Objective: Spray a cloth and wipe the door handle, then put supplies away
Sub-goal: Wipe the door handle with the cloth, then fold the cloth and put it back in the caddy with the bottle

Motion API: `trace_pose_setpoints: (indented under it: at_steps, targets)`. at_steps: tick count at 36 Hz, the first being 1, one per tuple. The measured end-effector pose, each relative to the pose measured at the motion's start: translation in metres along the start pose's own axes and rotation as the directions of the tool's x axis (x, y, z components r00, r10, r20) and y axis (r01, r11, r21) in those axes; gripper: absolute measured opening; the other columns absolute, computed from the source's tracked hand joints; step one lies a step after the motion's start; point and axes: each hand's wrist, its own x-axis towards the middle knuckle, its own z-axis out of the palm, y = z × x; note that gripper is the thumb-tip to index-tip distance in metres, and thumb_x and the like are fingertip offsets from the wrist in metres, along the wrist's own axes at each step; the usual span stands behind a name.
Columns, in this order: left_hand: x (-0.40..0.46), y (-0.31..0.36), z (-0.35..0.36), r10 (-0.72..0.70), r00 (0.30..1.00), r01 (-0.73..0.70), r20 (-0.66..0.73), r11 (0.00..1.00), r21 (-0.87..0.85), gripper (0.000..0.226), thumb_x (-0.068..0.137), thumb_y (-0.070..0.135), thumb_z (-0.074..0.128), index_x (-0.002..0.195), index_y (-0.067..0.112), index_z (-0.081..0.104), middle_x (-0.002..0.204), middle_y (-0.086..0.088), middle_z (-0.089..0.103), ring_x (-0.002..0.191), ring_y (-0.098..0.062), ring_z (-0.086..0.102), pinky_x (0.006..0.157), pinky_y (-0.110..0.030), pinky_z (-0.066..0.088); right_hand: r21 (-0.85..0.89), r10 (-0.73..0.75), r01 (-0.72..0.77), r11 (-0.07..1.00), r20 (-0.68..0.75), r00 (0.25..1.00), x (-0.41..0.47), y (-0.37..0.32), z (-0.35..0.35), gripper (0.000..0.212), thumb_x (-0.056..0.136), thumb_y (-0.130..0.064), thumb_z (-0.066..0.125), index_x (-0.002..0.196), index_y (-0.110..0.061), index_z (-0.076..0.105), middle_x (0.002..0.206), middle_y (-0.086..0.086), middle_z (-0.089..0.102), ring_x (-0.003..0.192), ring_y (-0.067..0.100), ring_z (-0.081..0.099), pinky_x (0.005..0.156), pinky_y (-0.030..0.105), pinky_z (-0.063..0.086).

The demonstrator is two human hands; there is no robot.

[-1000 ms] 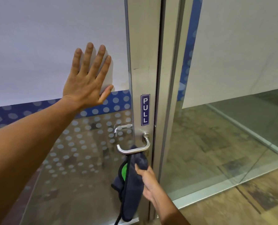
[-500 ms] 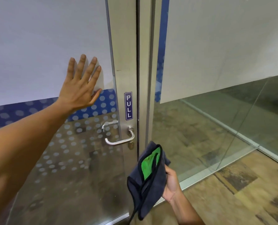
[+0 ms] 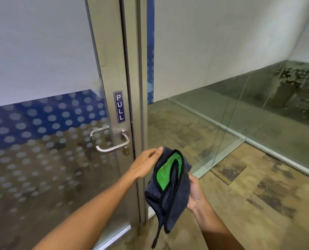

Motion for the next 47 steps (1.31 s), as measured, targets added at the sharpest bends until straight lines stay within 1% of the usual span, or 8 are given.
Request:
trace_pose_setpoints:
  at_steps: [3, 6, 16, 21, 28, 39, 43, 47]
  targets:
    - [-0.004, 0.002, 0.025, -0.077, 0.984, 0.108, 0.161, 0.975, -0.195, 0.054, 0.090, 0.078, 0.033, 0.104, 0.046, 0.075, 0.102, 0.022, 0.076, 0.091, 0.018, 0.065, 0.080, -0.012, 0.048, -0.007, -0.038, 0.038, 0.999, -0.020, 0.999, -0.012, -0.005, -0.013, 0.042, 0.082, -0.026, 0.066, 0.110, 0.005, 0.073, 0.104, 0.025, 0.073, 0.096, 0.038, 0.071, 0.091, 0.049, 0.057]
    - [0.000, 0.002, 0.049, -0.062, 0.971, 0.126, 0.230, 0.953, -0.275, 0.053, 0.099, 0.064, 0.047, 0.122, 0.023, 0.073, 0.116, 0.007, 0.078, 0.111, -0.010, 0.072, 0.099, -0.029, 0.053, 0.002, -0.057, 0.057, 0.998, -0.038, 0.998, -0.025, -0.012, -0.032, 0.043, 0.084, -0.025, 0.064, 0.113, 0.006, 0.071, 0.106, 0.026, 0.073, 0.094, 0.039, 0.072, 0.083, 0.047, 0.062]
    - [-0.004, 0.041, 0.136, -0.134, 0.973, 0.194, 0.186, 0.914, -0.357, 0.019, 0.108, 0.022, 0.050, 0.101, 0.020, 0.067, 0.085, 0.005, 0.074, 0.067, -0.001, 0.071, 0.053, -0.014, 0.049, -0.261, -0.300, 0.248, 0.933, -0.181, 0.937, -0.073, -0.052, -0.087, 0.036, 0.102, -0.011, 0.058, 0.137, -0.021, 0.056, 0.120, 0.020, 0.072, 0.106, 0.034, 0.072, 0.082, 0.044, 0.061]
    - [-0.014, 0.068, 0.185, -0.144, 0.973, 0.202, 0.181, 0.912, -0.358, 0.022, 0.108, 0.024, 0.048, 0.114, 0.016, 0.068, 0.095, -0.001, 0.076, 0.085, -0.015, 0.071, 0.069, -0.026, 0.052, -0.494, -0.458, 0.305, 0.814, -0.224, 0.860, -0.118, -0.085, -0.116, 0.050, 0.104, -0.013, 0.055, 0.144, -0.041, 0.046, 0.132, 0.009, 0.064, 0.115, 0.026, 0.069, 0.096, 0.052, 0.057]
    - [-0.029, 0.111, 0.260, -0.094, 0.957, 0.155, 0.275, 0.965, -0.209, 0.016, 0.106, 0.034, 0.051, 0.109, 0.029, 0.066, 0.109, 0.002, 0.075, 0.088, -0.015, 0.069, 0.069, -0.028, 0.049, -0.693, -0.550, 0.278, 0.666, -0.203, 0.810, -0.188, -0.125, -0.158, 0.028, 0.105, -0.038, 0.051, 0.125, -0.029, 0.068, 0.129, 0.000, 0.069, 0.122, 0.018, 0.064, 0.108, 0.052, 0.048]
    - [-0.062, 0.174, 0.372, 0.026, 0.919, 0.092, 0.393, 0.956, -0.277, 0.022, 0.107, 0.027, 0.050, 0.109, 0.031, 0.072, 0.090, 0.012, 0.080, 0.078, -0.005, 0.077, 0.053, -0.020, 0.054, -0.834, -0.659, 0.122, 0.538, -0.325, 0.678, -0.299, -0.181, -0.235, 0.079, 0.051, -0.084, 0.077, 0.081, -0.017, 0.049, 0.090, 0.000, 0.061, 0.082, 0.017, 0.063, 0.073, 0.035, 0.048]
    - [-0.069, 0.196, 0.401, 0.124, 0.899, 0.002, 0.420, 0.958, -0.286, 0.023, 0.106, 0.020, 0.052, 0.104, 0.028, 0.073, 0.094, 0.008, 0.080, 0.092, -0.012, 0.075, 0.074, -0.024, 0.053, -0.847, -0.699, 0.050, 0.529, -0.401, 0.593, -0.338, -0.193, -0.268, 0.048, 0.067, -0.050, 0.086, 0.078, -0.023, 0.047, 0.088, -0.001, 0.067, 0.078, 0.015, 0.065, 0.067, 0.025, 0.047]
    - [-0.074, 0.221, 0.424, 0.200, 0.867, -0.063, 0.457, 0.952, -0.299, 0.023, 0.106, 0.018, 0.051, 0.106, 0.026, 0.073, 0.096, 0.008, 0.080, 0.096, -0.011, 0.073, 0.078, -0.023, 0.052, -0.853, -0.705, 0.044, 0.520, -0.399, 0.587, -0.377, -0.200, -0.295, 0.053, 0.077, -0.018, 0.085, 0.119, -0.020, 0.052, 0.119, -0.002, 0.060, 0.104, 0.010, 0.061, 0.070, 0.013, 0.047]
